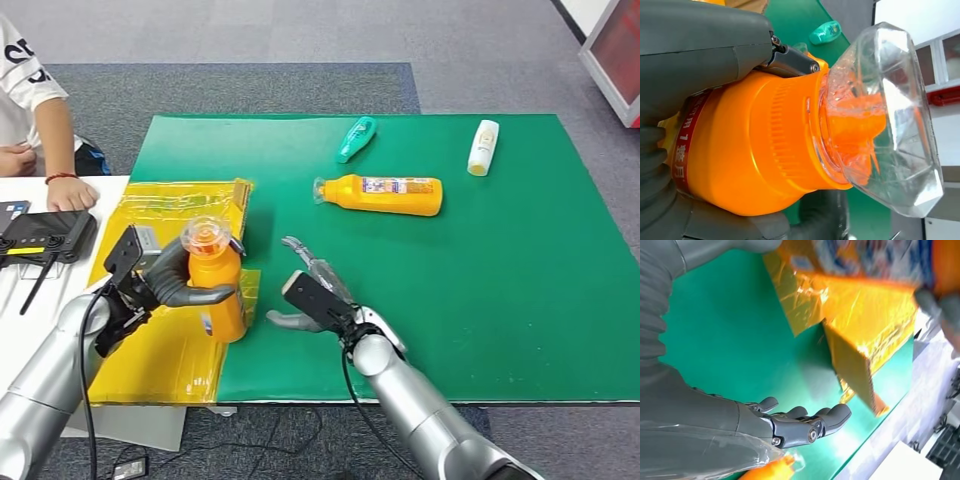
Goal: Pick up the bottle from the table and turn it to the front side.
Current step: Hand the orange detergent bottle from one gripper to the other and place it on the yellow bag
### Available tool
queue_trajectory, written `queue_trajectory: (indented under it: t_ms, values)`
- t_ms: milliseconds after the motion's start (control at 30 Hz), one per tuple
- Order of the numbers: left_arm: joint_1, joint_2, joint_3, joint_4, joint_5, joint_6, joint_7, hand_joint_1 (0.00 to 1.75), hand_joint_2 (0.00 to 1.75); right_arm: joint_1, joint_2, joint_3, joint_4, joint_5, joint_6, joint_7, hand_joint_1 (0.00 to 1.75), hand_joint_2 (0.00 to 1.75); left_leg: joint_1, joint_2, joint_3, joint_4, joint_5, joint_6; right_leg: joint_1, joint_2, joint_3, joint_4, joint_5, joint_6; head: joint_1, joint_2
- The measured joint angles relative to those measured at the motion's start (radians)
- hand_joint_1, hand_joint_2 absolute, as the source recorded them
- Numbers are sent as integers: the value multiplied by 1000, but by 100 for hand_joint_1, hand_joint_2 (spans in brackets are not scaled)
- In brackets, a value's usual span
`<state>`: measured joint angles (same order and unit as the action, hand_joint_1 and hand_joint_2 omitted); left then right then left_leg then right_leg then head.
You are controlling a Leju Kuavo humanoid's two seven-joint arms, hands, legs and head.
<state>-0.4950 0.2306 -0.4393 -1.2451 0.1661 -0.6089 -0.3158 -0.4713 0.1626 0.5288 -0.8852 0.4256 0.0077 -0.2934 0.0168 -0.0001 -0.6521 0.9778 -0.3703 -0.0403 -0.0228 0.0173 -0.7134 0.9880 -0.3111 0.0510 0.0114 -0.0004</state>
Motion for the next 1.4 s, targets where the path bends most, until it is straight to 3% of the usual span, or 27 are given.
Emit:
queue_trajectory:
  t_ms: [500, 800, 967, 1200, 1400]
  values:
    - [46, 54, 1, -72, -63, 33, 5, 175, 175, 50, -80, -201, -164, -79, 28, -17, 0, 175, 0, 0, 1, 0, -1, 1, 0, 0, 0, 0, 0, 0, 0, 0]
    - [-51, 172, -7, -80, -223, 78, 54, 175, 175, 79, -96, -263, -212, -84, 51, -18, 0, 175, 1, 2, 1, 0, 0, -1, 1, 2, -1, 0, 1, -1, 0, 0]
    - [-137, 237, -19, -80, -229, 43, 89, 175, 175, 82, -97, -269, -212, -82, 55, -20, 0, 175, 1, 2, 1, 0, 1, -1, 1, 2, -1, 0, 1, -1, 0, 0]
    - [-171, 257, -48, -74, -190, 10, 84, 175, 175, 77, -97, -269, -210, -76, 64, -21, 0, 175, 0, 2, 0, 0, 1, -1, 0, 2, -1, 0, 1, -1, 0, 0]
    - [-171, 298, -92, -58, -1, -155, 9, 175, 175, 52, -90, -248, -191, -82, 80, -23, 0, 175, 1, 2, -1, 0, 1, -1, 1, 2, -2, 0, 1, -1, 0, 0]
